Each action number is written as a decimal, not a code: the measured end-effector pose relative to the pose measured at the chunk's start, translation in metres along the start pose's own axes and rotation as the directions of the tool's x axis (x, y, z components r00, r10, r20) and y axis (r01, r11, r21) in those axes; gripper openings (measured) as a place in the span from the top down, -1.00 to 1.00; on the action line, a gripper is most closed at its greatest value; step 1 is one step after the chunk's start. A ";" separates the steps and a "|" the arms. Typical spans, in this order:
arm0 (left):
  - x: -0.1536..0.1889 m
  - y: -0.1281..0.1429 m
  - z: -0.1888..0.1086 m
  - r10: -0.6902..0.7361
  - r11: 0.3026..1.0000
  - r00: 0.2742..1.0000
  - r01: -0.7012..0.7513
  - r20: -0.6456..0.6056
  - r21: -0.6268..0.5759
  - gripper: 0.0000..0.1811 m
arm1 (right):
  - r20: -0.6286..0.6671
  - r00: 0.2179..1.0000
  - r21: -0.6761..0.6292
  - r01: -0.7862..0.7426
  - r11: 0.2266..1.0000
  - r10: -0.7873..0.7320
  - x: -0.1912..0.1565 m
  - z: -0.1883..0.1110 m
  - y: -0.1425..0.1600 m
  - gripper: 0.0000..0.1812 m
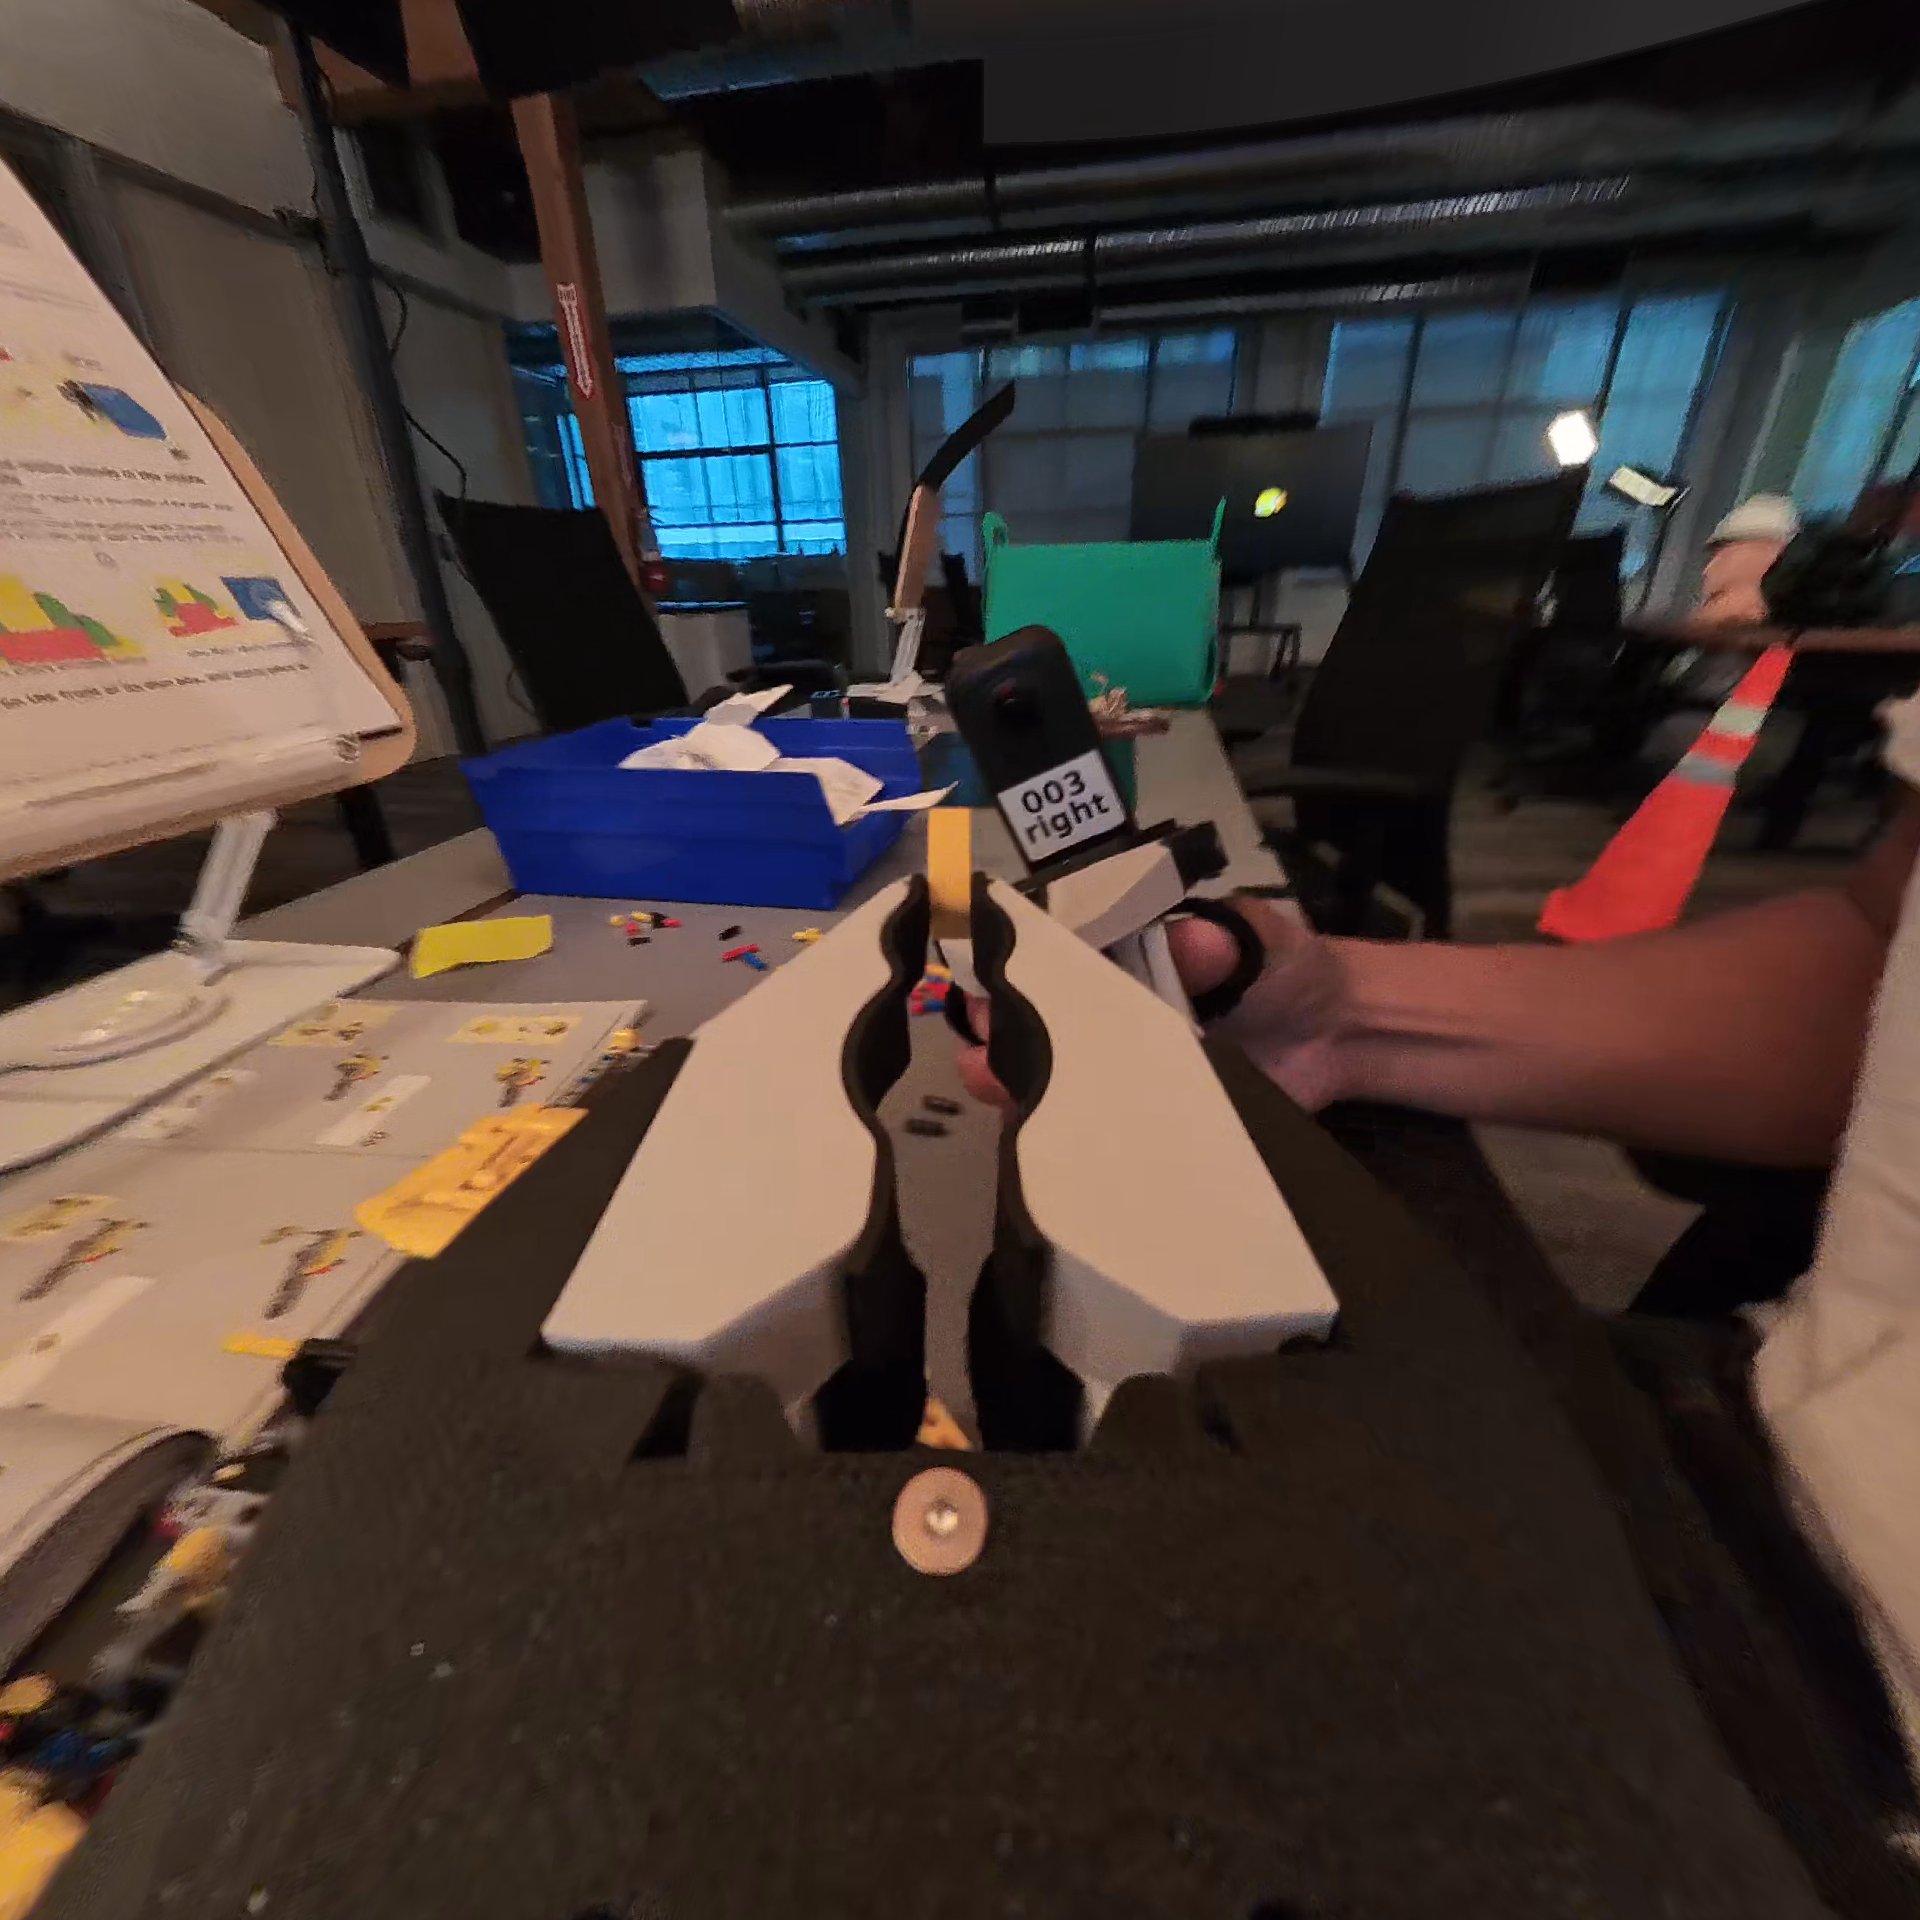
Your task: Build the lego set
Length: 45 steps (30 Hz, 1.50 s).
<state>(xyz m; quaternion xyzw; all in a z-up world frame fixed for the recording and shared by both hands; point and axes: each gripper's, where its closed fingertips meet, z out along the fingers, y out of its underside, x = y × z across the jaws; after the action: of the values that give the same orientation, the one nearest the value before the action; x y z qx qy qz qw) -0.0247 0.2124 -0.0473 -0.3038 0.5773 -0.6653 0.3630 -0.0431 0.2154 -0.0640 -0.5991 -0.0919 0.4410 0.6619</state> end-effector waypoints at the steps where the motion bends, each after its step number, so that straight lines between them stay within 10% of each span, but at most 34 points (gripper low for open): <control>1: 0.000 0.000 -0.001 0.054 0.999 0.998 -0.054 0.017 -0.005 0.92 | -0.016 1.000 0.000 -0.017 1.000 0.017 0.003 0.000 0.000 0.89; 9: 0.008 0.007 0.001 0.583 0.813 0.804 -0.575 0.116 -0.098 0.92 | 0.115 0.922 0.046 -0.376 0.926 0.369 0.003 -0.007 -0.011 0.49; 14: 0.007 0.014 0.002 0.675 0.737 0.730 -0.659 0.110 -0.151 0.92 | 0.108 0.888 -0.025 -0.448 0.894 0.447 0.005 -0.005 -0.001 0.83; 21: 0.004 0.016 0.001 0.728 0.684 0.674 -0.704 0.126 -0.188 0.92 | 0.126 0.905 0.004 -0.410 0.912 0.406 -0.001 -0.003 -0.006 0.56; 25: 0.008 0.022 0.004 0.771 0.635 0.627 -0.742 0.113 -0.216 0.92 | 0.096 0.885 -0.005 -0.458 0.889 0.456 0.007 -0.006 -0.004 0.74; 33: 0.011 0.035 0.001 0.199 0.959 0.979 -0.202 -0.034 -0.199 0.54 | -0.013 0.981 -0.145 -0.193 0.970 0.193 0.004 -0.005 0.016 0.73; 45: 0.044 0.052 -0.004 0.269 0.920 0.934 -0.322 -0.235 -0.224 0.70 | 0.049 0.980 -0.370 -0.163 0.915 0.194 -0.013 -0.016 0.046 0.73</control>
<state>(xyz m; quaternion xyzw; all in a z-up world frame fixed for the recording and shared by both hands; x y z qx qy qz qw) -0.0453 0.1745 -0.1001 -0.1893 0.7321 -0.5484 0.3571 -0.0618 0.1897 -0.1029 -0.6980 -0.1450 0.5000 0.4917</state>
